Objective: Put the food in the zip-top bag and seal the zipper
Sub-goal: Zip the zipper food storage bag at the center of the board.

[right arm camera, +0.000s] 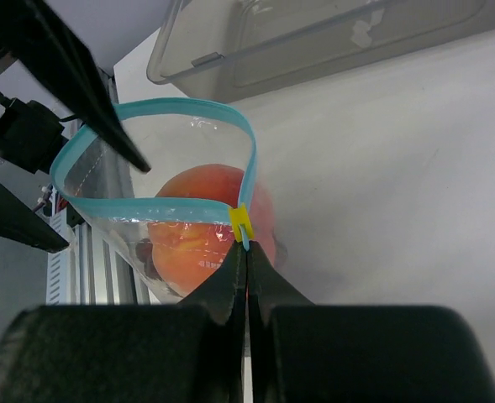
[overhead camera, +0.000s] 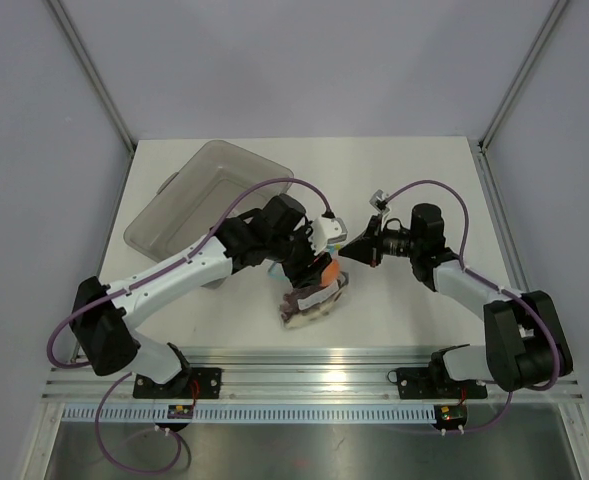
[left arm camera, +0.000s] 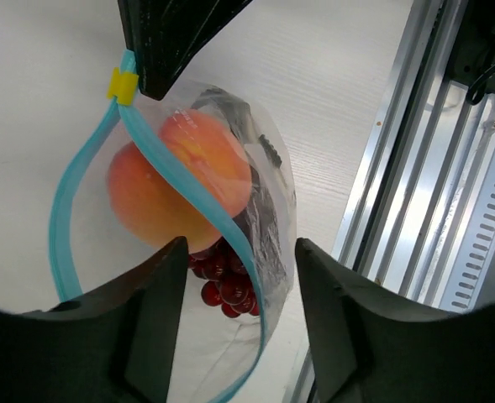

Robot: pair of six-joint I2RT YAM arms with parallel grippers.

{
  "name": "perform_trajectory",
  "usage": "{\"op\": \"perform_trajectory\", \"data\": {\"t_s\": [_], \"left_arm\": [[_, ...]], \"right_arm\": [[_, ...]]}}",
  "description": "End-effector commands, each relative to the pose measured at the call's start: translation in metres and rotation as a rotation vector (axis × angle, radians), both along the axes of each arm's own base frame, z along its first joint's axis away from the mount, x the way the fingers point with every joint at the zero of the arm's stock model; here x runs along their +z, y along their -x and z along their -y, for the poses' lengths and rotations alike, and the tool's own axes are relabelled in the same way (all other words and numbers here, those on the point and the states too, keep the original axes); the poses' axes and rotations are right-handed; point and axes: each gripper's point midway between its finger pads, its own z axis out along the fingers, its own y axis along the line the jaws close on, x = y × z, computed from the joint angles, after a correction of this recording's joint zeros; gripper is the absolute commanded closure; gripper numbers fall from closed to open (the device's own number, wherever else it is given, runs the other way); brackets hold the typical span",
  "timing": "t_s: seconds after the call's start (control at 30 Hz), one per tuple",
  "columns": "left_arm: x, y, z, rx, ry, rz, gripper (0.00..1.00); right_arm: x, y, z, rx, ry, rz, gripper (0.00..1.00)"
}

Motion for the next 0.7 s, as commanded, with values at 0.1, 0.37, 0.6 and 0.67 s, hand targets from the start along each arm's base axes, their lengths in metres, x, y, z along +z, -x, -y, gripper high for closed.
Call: {"op": "perform_trajectory", "data": {"t_s": [0.1, 0.37, 0.6, 0.67], "left_arm": [[0.078, -0.025, -0.002, 0.084, 0.145, 0.204, 0.22], [0.098, -0.034, 0.014, 0.056, 0.187, 0.234, 0.25], [0.090, -0.035, 0.045, -0.028, 0.223, 0.169, 0.32], [0.082, -0.037, 0.052, -0.042, 0.216, 0.147, 0.37]], "right_arm": [[0.045, 0.013, -0.007, 0.040, -0.050, 0.165, 1.00], [0.066, 0.031, -0.009, 0.066, -0.077, 0.226, 1.00], [0.068, 0.034, -0.009, 0.076, -0.078, 0.231, 1.00], [0.067, 0.035, -0.010, 0.080, -0.079, 0.230, 1.00]]}}
